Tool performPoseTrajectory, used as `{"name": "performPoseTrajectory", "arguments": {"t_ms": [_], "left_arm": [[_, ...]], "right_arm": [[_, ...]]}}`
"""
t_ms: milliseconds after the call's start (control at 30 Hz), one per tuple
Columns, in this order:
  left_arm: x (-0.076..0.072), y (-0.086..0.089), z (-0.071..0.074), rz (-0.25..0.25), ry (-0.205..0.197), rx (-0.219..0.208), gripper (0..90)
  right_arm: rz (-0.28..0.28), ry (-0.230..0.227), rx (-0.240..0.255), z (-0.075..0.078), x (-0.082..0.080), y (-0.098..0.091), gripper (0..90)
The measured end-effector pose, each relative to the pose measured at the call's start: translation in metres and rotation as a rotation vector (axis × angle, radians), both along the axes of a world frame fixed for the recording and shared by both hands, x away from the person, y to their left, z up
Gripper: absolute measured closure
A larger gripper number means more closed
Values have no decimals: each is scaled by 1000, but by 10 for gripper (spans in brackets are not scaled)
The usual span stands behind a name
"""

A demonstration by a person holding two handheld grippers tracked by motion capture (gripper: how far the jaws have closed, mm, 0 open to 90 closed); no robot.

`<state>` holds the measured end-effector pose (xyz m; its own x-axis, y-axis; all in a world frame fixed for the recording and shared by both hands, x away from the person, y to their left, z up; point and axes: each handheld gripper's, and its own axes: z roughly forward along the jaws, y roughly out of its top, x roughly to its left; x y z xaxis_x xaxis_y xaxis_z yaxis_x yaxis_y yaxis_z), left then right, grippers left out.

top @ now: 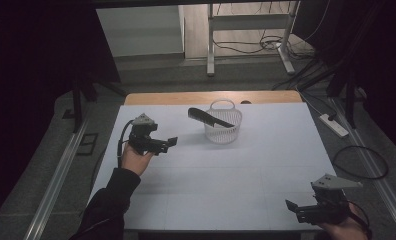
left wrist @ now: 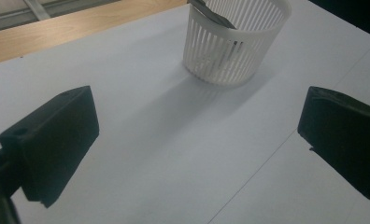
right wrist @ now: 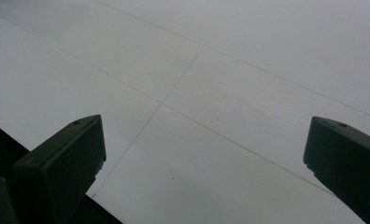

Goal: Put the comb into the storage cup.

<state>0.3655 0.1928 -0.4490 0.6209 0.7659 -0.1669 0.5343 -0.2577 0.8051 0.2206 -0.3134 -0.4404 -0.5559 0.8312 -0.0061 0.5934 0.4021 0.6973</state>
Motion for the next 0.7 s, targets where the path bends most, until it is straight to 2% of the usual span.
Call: {"name": "performPoseTrajectory", "arguments": {"t_ms": [467, 700], "left_arm": [[-11, 9, 2, 15, -4, -13, 0], [-17, 11, 1, 16, 8, -19, 0]], "right_arm": [[0, -3, 1, 0, 0, 0, 0], [1, -3, 2, 0, 0, 0, 0]]}}
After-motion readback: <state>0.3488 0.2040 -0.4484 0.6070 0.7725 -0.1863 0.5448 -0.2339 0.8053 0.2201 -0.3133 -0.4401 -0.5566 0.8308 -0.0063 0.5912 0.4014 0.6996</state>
